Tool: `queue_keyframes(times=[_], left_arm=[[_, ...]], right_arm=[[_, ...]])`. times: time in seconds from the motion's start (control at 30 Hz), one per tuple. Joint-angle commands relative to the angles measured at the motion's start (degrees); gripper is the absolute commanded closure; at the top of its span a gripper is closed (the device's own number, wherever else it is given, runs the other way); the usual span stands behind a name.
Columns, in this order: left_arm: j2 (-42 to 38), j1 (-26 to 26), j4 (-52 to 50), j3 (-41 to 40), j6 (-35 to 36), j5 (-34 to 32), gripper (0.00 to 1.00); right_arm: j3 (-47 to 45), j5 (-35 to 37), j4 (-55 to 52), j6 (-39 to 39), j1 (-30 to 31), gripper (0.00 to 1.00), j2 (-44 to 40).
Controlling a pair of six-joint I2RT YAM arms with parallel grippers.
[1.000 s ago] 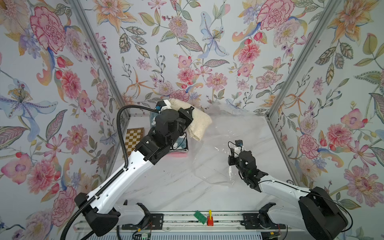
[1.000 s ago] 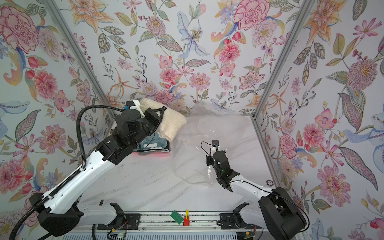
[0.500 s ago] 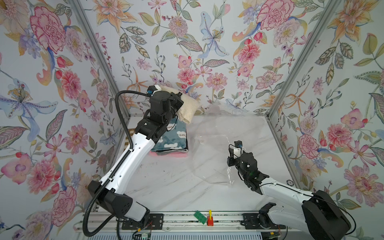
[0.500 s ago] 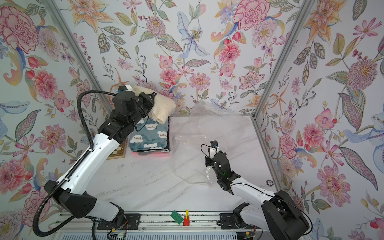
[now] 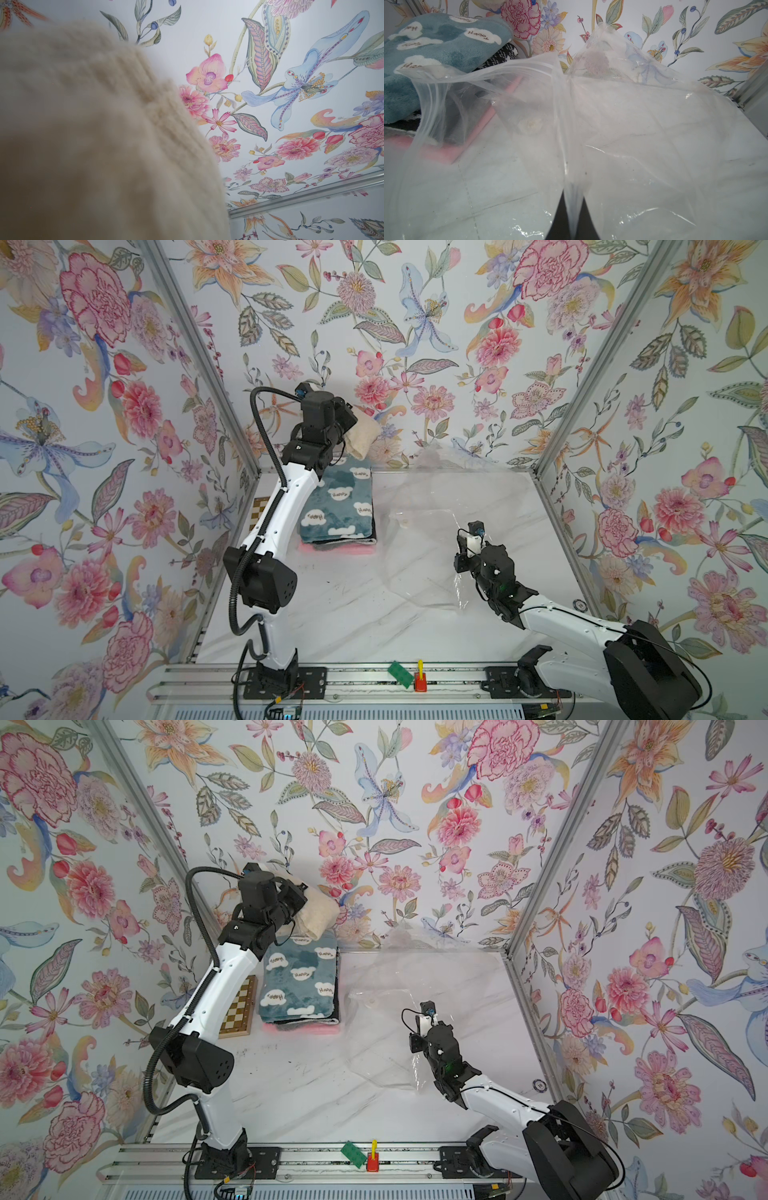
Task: Take the blanket out of the vacuum bag
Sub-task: Place the blanket at the center of the board.
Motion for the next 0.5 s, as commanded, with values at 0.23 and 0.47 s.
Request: queue_keyframes(times=[0.23,0.47], left_arm=[[6.7,5.2,-0.3,9.8,2.6,5.8,1.00],[7.8,8.2,1.3,9.8,4.0,7.6,1.00]], right_arm=[[0.4,-0.8,1.6,-0.8,0.0,1.00,1.5],[0.3,-0.8,1.3,-0.9,0.0,1.00,0.6]])
